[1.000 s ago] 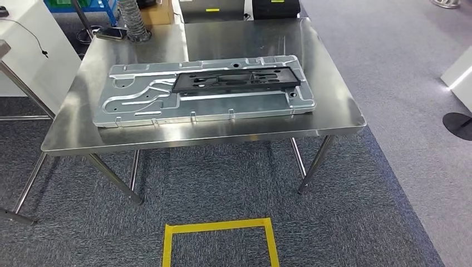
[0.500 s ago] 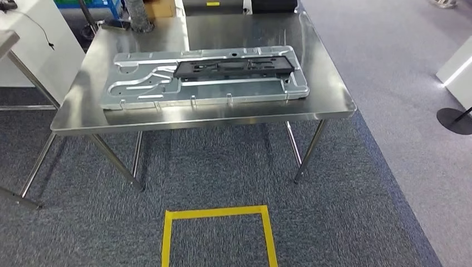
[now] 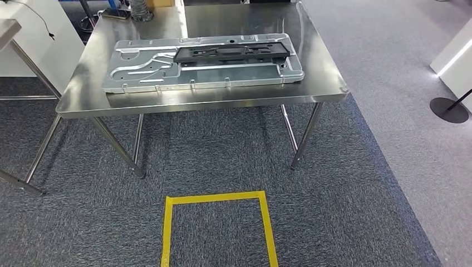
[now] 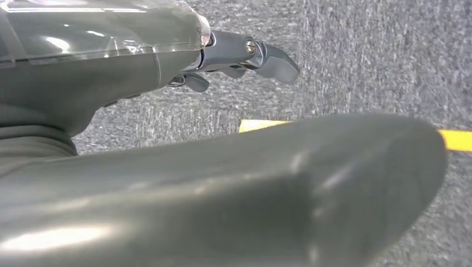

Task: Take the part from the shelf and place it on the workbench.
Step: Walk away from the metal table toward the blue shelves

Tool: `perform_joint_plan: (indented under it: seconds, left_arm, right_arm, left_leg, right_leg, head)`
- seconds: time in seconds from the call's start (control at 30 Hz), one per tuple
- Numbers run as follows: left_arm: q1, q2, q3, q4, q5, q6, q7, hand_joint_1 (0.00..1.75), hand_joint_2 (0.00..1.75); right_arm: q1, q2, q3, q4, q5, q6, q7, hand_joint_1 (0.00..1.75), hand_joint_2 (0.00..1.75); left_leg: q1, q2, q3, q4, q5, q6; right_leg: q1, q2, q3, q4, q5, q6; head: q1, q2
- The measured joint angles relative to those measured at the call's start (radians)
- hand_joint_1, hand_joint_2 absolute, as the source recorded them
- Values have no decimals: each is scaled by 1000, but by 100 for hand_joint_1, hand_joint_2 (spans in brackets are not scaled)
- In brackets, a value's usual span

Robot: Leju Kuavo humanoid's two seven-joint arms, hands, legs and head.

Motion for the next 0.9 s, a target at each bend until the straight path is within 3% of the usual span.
perform_joint_plan:
  seconds: [0.07,0.13,0.2,0.23,0.27,0.3,0.37,0.43,0.47,0.53,0.57,0.63,0.7,0.73,0.77,0.8,0.87,0.9]
  left_arm:
    - [1,-1,0,0,-1,-2,-1,0,0]
    - [2,-4,0,0,0,-3,-2,0,0]
    - [2,-7,1,0,2,-4,-3,0,0]
    - [1,-8,1,0,4,-4,-4,0,0]
    - [1,-8,2,0,7,-5,-6,0,0]
    - [0,-8,3,0,10,-6,-8,0,0]
    - [-2,-9,4,0,17,-8,-13,0,0]
    - [-8,-10,6,0,22,-8,-16,0,0]
    - [-9,-10,8,0,24,-8,-16,0,0]
    - [-9,-12,11,0,27,-4,-17,0,0]
    - [-8,-14,14,0,29,-2,-16,0,0]
    - [-9,-16,19,0,30,4,-15,0,0]
    - [-9,-17,22,0,25,8,-13,0,0]
    - [-9,-17,23,0,23,9,-12,0,0]
    - [-9,-17,24,0,20,10,-11,0,0]
    - [-9,-17,24,0,19,11,-10,0,0]
    - [-9,-17,24,0,17,12,-8,0,0]
    - [-9,-17,25,0,16,14,-6,0,0]
  right_arm:
    - [0,1,0,0,3,1,-6,0,0]
    - [1,1,0,0,10,6,-10,0,0]
    - [1,0,0,0,22,13,-4,0,0]
    - [1,0,0,0,29,17,3,0,0]
    - [2,0,0,0,36,21,13,0,0]
    - [3,0,1,0,43,25,24,0,0]
    - [5,0,5,1,54,33,46,0,0]
    - [6,0,9,0,62,37,57,0,0]
    - [5,-1,11,0,65,39,56,0,0]
    - [6,-3,13,0,67,47,43,0,0]
    - [6,-5,13,0,65,51,32,0,0]
    - [7,-7,14,1,56,57,5,0,0]
    - [6,-7,14,1,43,62,-27,0,0]
    - [6,-7,14,1,37,64,-43,0,0]
    - [6,-7,14,1,33,65,-55,0,0]
    - [6,-7,13,1,29,66,-64,0,0]
    - [4,-7,12,1,22,68,-71,0,0]
    - [3,-7,11,1,19,69,-72,0,0]
  left_leg:
    - [2,-2,-8,12,-12,-11]
    - [6,-6,-35,87,-90,-20]
    - [9,-6,-70,217,-179,-25]
    - [9,-6,-78,270,-197,-27]
    - [9,-6,-71,292,-192,-28]
    - [10,-6,-45,277,-169,-27]
    - [9,-8,52,151,-124,-22]
    - [6,-11,135,20,-125,-13]
    - [3,-12,149,-11,-133,-7]
    - [2,-11,144,-23,-127,8]
    - [3,-8,136,-25,-119,17]
    - [5,-4,117,-28,-98,34]
    - [2,-2,90,-26,-78,41]
    - [0,-2,76,-24,-68,41]
    - [-1,-2,61,-21,-58,40]
    - [-2,-1,47,-17,-51,39]
    - [-3,-2,23,-10,-39,36]
    - [-4,-2,14,-6,-34,33]
  right_leg:
    - [-3,-3,-12,-2,16,-15]
    - [-6,-7,-31,-4,35,-29]
    - [-3,-7,-58,1,53,-35]
    - [-1,-7,-72,5,61,-34]
    - [0,-7,-87,9,69,-33]
    - [0,-7,-101,15,76,-31]
    - [1,-6,-126,27,88,-24]
    - [3,-6,-142,36,99,-13]
    - [3,-6,-147,38,106,-7]
    - [2,-4,-153,38,118,5]
    - [0,-3,-158,46,109,11]
    - [-2,1,-182,109,40,20]
    - [-4,1,-217,238,-59,25]
    - [-4,1,-226,295,-84,27]
    - [-4,1,-222,325,-84,27]
    - [-3,1,-201,320,-64,25]
    - [-1,1,-109,207,-8,16]
    - [2,1,-55,127,2,9]
  head:
    - [0,0]
    - [0,0]
    - [0,0]
    - [0,0]
    - [0,0]
    - [0,0]
    - [0,0]
    - [0,0]
    - [0,0]
    - [0,0]
    - [0,0]
    - [0,0]
    - [0,0]
    - [0,0]
    - [0,0]
    - [0,0]
    - [0,0]
    - [0,0]
